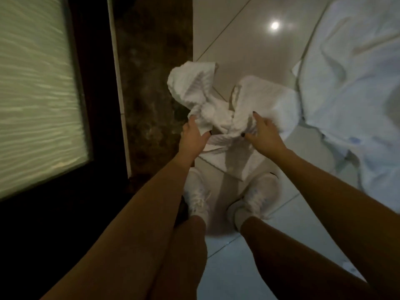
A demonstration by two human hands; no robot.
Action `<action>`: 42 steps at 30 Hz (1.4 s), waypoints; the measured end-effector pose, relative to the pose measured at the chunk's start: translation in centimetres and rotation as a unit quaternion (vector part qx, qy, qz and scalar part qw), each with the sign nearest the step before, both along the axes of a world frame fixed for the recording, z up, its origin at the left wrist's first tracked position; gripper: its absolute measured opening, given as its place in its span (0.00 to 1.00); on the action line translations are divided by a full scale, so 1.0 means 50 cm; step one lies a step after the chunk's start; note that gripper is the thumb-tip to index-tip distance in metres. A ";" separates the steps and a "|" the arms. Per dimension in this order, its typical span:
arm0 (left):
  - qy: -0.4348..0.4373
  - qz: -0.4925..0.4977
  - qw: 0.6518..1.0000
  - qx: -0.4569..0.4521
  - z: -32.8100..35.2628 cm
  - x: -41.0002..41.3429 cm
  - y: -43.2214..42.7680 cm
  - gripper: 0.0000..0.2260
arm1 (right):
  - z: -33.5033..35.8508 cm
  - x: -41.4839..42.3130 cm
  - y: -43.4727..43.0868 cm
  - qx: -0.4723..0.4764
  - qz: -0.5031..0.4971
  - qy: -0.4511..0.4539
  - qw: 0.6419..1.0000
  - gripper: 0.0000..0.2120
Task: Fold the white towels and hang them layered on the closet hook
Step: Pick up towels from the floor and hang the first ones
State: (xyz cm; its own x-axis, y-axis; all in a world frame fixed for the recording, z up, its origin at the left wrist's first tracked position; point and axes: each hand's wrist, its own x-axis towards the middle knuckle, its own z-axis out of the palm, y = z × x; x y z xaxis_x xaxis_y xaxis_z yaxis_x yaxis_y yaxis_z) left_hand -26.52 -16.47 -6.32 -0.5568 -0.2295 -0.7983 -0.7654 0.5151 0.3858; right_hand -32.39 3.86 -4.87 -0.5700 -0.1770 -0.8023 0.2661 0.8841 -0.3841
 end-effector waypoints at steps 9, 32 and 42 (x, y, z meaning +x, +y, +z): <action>-0.072 0.103 0.991 0.047 -0.097 0.011 0.006 0.26 | -0.092 0.018 -0.048 -0.038 -0.272 0.022 0.961 0.23; -0.012 0.325 0.930 0.170 0.665 -0.200 0.037 0.35 | 0.695 -0.008 0.019 -0.125 0.101 0.145 0.976 0.16; 0.123 0.138 0.961 0.206 1.217 -0.261 0.102 0.08 | 1.196 -0.071 0.166 -0.070 0.086 0.244 0.963 0.10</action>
